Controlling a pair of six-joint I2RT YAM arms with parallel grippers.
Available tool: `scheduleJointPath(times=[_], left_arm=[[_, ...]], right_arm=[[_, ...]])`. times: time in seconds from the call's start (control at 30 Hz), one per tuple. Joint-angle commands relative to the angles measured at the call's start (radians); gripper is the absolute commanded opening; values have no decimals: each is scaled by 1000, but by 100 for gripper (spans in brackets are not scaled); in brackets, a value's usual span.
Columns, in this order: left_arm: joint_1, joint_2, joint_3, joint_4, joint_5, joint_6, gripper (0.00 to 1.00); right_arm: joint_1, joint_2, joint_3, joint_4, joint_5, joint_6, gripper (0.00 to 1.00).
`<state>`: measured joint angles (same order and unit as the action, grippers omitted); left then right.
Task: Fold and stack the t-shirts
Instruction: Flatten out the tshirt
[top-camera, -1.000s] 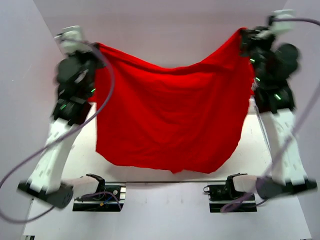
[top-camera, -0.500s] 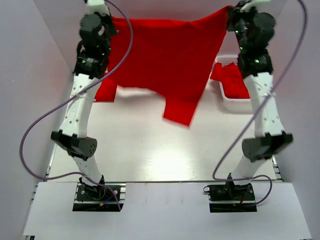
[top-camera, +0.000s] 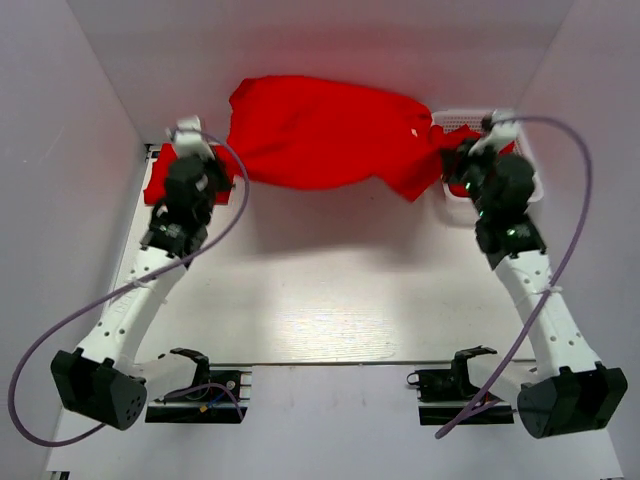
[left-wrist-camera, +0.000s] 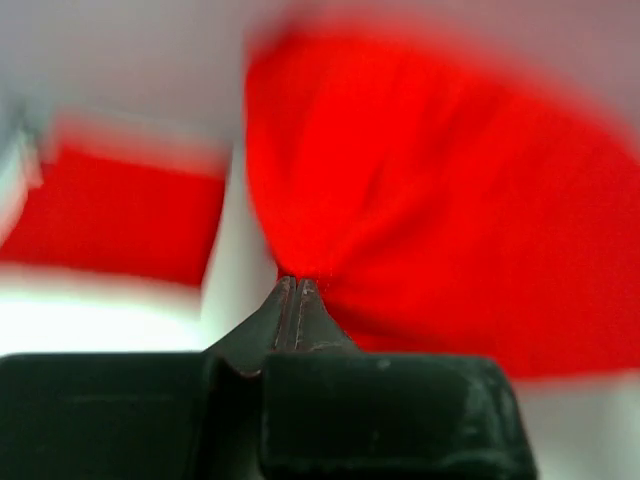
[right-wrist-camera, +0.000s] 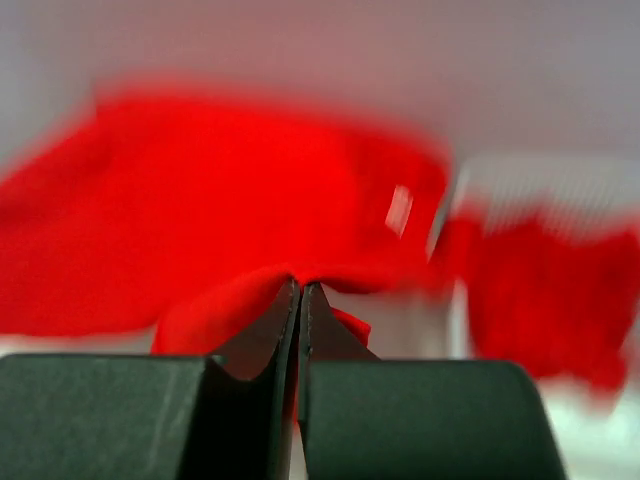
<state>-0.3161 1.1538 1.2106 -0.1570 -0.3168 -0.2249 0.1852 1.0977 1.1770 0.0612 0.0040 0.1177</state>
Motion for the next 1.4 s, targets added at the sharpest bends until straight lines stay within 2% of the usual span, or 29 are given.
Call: scheduleJointPath(times=[0.0,0.07,0.23,0.43,0.6,0.73,1.03,1.17,1.37], left_arm=[[5,-75,-224,-94,5,-209,0],[5,-129,-377,-108,30,-281,0],[-5,-128,-638,-142,113,-413,0],[-5,-123,-753,-194,150,-482,0],[-5,-189,-786,-266,140,-493,0],[-5,-215,-760,-341,140,-502,0],[-5,-348,-701,-578,117,-570,0],[-5,-384,-683,-608,117,-582,0],[-5,-361,-672,-630,148,-582,0]], right_arm=[[2,-76,-243,-53,-100,140,0],[2,-120,-420,-57,-127,215,0],[2,-156,-574,-182,-123,295,0],[0,-156,-724,-283,-180,326,0],[-3,-180,-766,-368,-108,347,0],[-3,-226,-740,-445,-108,346,0],[0,-444,-567,-820,47,442,0],[-1,-518,-513,-946,83,510,0],[-1,-585,-497,-1028,114,553,0]])
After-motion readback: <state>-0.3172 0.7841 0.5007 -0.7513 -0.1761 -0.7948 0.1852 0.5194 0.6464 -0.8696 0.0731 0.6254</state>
